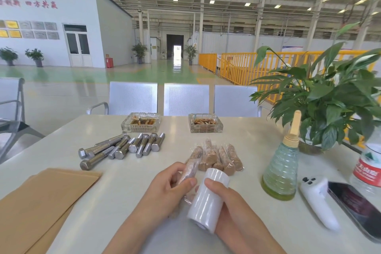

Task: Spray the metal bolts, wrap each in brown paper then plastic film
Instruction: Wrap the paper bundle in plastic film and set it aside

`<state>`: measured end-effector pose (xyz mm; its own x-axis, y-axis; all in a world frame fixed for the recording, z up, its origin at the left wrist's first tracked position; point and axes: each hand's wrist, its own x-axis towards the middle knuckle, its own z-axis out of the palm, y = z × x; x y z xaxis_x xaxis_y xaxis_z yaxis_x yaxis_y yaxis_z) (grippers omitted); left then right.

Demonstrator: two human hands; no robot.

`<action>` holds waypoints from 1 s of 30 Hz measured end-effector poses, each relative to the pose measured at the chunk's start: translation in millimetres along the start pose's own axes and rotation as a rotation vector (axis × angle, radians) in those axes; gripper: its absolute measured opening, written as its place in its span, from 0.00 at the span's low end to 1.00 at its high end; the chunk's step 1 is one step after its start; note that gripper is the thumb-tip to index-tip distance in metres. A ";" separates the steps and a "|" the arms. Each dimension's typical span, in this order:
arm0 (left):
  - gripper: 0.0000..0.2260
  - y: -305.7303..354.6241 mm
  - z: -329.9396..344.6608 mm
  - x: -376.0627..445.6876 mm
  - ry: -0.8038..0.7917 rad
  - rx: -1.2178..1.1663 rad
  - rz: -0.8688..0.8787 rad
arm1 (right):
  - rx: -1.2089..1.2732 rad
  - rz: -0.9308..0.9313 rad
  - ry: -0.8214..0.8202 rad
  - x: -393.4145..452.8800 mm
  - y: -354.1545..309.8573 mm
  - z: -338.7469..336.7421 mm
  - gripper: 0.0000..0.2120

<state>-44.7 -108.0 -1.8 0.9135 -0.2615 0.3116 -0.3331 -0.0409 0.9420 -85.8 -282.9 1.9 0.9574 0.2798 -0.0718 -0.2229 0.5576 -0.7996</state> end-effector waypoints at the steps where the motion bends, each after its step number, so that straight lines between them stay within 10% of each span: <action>1: 0.12 -0.6 -0.3 -0.8 0.006 0.015 0.001 | -0.021 0.005 0.000 0.5 -0.2 2.2 0.21; 6: 0.01 -4.4 -3.6 -1.4 0.086 0.015 -0.029 | -0.123 -0.019 0.049 7.6 -1.5 6.0 0.25; 11: 0.05 -8.9 -2.5 0.3 0.179 0.237 0.030 | -0.446 -0.148 0.115 13.3 5.6 15.9 0.26; 15: 0.23 -0.8 -1.6 5.1 0.088 -0.059 -0.135 | -0.598 -0.266 0.094 16.4 14.3 21.8 0.21; 30: 0.28 2.6 -9.8 7.2 0.263 -0.152 -0.164 | -0.732 -0.477 0.259 19.8 35.2 38.2 0.22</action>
<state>-36.7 -100.6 4.2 0.9876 -0.0048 0.1569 -0.1559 0.0875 0.9839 -81.7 -227.9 -4.9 0.9491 -0.0865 0.3029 0.2952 -0.0913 -0.9511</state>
